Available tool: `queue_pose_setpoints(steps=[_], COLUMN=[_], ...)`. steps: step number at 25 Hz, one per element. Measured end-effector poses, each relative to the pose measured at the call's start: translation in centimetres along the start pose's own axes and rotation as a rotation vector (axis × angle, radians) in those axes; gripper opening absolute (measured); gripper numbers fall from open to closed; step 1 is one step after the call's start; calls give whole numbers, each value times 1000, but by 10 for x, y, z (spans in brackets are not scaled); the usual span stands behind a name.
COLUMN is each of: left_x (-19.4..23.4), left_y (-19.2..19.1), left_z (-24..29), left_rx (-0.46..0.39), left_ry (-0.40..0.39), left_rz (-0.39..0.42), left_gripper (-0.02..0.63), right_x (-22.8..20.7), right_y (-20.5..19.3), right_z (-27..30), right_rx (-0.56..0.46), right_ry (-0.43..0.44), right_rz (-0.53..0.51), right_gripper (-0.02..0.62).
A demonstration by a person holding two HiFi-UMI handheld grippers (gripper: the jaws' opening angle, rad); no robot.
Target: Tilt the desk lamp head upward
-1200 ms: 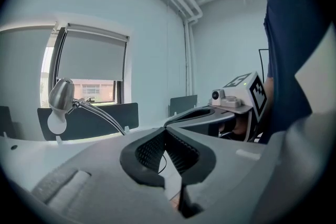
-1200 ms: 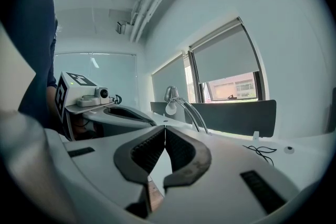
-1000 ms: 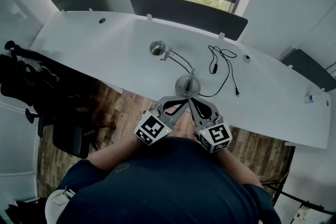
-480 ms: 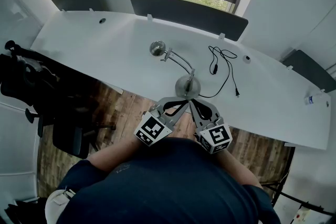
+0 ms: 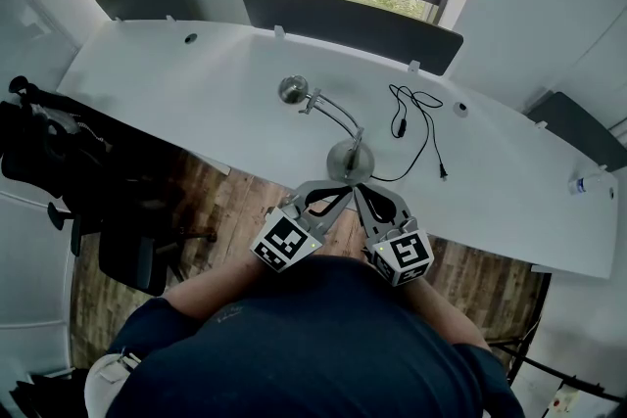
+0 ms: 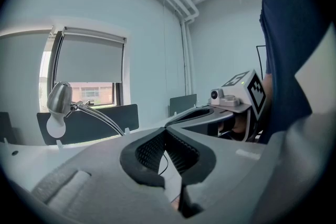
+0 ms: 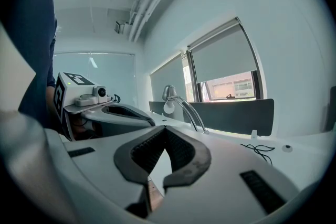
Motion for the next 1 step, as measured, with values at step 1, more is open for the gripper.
queue_pose_setpoints(steps=[1], left_x=[0], left_y=[0], left_z=[0], left_rx=[1], left_ry=[-1], left_rz=[2], left_gripper=[8], right_x=[0], right_y=[-1], right_z=[0], right_rx=[3], right_ry=[1], right_rz=[2], right_gripper=[11])
Point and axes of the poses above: the fingertips, and each gripper's own axes: z forward along the fingers, x to its left, y out of its top, the point moved 4 cm from there along -z, backward along the fingers, and after that the axes turned 10 degrees about -y, right-handed, at the moved point
